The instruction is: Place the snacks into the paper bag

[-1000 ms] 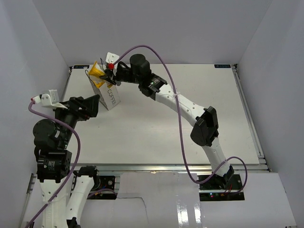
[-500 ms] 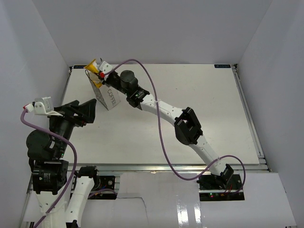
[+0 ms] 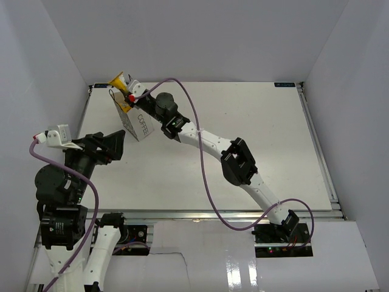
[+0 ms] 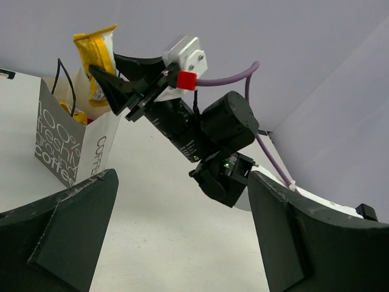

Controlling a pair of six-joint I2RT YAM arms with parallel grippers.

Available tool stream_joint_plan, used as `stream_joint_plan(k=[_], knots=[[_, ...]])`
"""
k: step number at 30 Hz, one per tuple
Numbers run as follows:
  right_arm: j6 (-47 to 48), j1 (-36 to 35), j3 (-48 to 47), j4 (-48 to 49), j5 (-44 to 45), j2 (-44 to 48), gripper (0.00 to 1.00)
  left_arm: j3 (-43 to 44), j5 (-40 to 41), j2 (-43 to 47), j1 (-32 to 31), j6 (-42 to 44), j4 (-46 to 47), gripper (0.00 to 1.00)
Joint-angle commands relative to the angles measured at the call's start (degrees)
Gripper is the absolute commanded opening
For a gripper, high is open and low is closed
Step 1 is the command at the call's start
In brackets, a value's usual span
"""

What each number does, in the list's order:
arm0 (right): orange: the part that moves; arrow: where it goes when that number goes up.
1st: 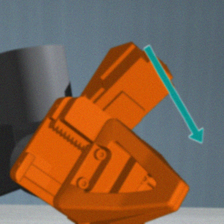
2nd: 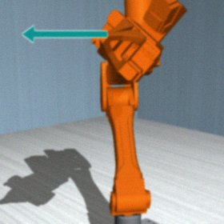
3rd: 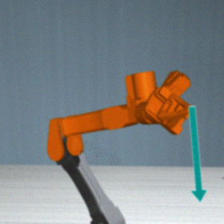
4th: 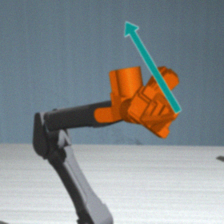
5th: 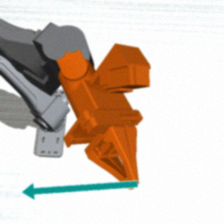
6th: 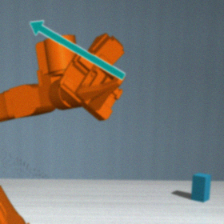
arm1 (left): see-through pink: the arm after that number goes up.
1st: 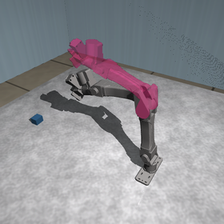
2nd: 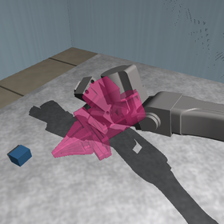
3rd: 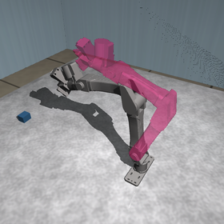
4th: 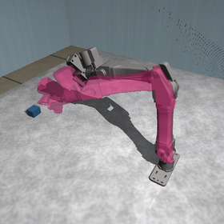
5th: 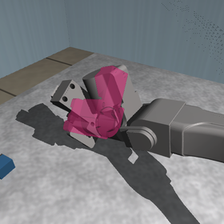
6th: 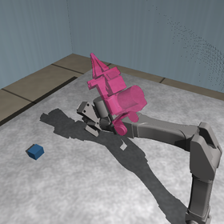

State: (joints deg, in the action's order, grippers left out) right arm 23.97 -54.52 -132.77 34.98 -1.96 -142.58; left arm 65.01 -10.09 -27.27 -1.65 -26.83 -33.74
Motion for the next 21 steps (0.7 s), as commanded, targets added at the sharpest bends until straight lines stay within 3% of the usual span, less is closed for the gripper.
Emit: stream_joint_plan(k=[1, 7, 16, 18, 20, 21], knots=[[2.1, -0.3, -1.6, 5.1, 1.5, -1.8, 0.45, 2.7, -0.5, 0.4, 0.2, 0.0, -2.1, 0.98], [3.1, -0.4, -2.1, 5.0, 1.4, -1.9, 0.66, 3.7, -0.6, 1.0, 0.2, -0.4, -3.4, 0.98], [0.9, -0.3, -1.6, 0.3, -1.1, 4.7, 0.74, 4.0, 0.0, 1.4, 0.2, -0.9, -3.4, 0.98], [-0.5, -0.3, -1.4, -5.7, -1.7, 8.5, 0.8, 3.3, -0.4, 1.0, 0.2, -0.8, -2.1, 0.98], [-2.9, 0.3, 0.0, -11.7, -3.0, 12.0, 0.96, 1.4, -1.6, 0.7, 0.2, -0.9, -1.1, 0.98], [-3.7, 0.7, 1.0, -18.7, -4.5, 15.9, 0.94, 0.5, -2.0, 0.2, 0.2, -1.1, -0.1, 0.98]])
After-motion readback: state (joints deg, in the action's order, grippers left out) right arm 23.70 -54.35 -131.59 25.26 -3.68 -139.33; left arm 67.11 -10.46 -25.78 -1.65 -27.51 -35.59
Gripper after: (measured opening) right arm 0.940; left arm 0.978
